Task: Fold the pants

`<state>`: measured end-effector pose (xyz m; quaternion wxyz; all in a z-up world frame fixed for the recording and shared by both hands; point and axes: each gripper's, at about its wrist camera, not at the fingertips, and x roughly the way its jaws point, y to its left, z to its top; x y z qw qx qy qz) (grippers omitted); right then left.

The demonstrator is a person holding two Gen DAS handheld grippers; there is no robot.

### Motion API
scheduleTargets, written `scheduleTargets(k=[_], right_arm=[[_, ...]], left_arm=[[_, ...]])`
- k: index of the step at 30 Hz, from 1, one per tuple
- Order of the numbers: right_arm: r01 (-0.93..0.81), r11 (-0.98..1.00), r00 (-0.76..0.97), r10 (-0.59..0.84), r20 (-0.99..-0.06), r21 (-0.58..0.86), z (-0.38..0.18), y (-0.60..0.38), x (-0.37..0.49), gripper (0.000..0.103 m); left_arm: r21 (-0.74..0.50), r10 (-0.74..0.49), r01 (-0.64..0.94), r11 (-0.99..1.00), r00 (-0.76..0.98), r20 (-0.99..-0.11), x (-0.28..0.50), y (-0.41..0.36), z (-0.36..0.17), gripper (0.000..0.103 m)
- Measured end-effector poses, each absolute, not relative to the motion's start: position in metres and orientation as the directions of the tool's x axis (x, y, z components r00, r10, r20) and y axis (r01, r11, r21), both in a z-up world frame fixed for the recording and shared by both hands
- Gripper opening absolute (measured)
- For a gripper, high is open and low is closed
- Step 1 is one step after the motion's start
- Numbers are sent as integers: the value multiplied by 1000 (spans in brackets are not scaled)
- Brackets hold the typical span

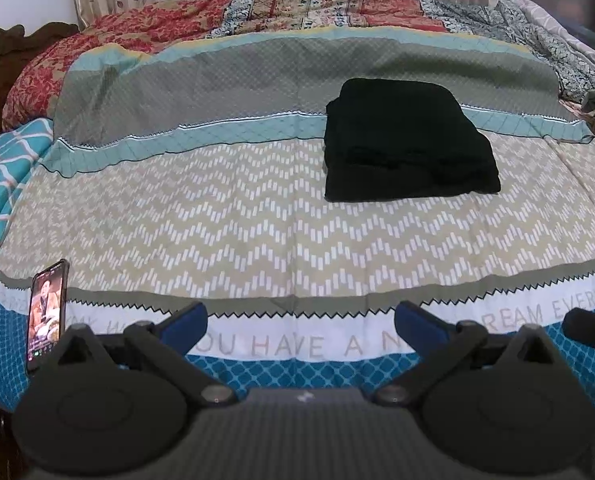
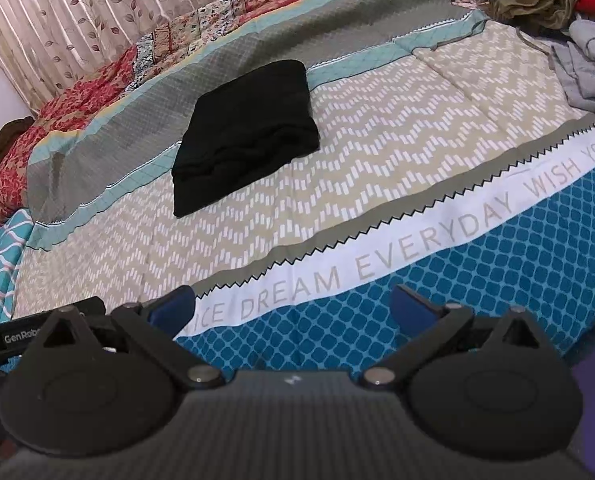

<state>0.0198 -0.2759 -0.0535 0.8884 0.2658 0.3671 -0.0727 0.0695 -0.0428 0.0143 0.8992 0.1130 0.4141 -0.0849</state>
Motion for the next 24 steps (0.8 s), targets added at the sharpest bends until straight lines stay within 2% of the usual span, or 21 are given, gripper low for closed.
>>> scheduleTargets(k=[9,14,24], right_arm=[[331,844,718,65,-693,422,-53,-277,19,103],[338,838,717,65,-694,428,-55,-277,17,103],[351,827,711,70,-700,440,-57,-278,15,103]], left_arm=[[105,-81,227,968,682,-727,67,-35,26,103],[91,-97,242,966,665,-741,68,-35,24,103],[156,-32,222,963,663,-747,66,-36,17,103]])
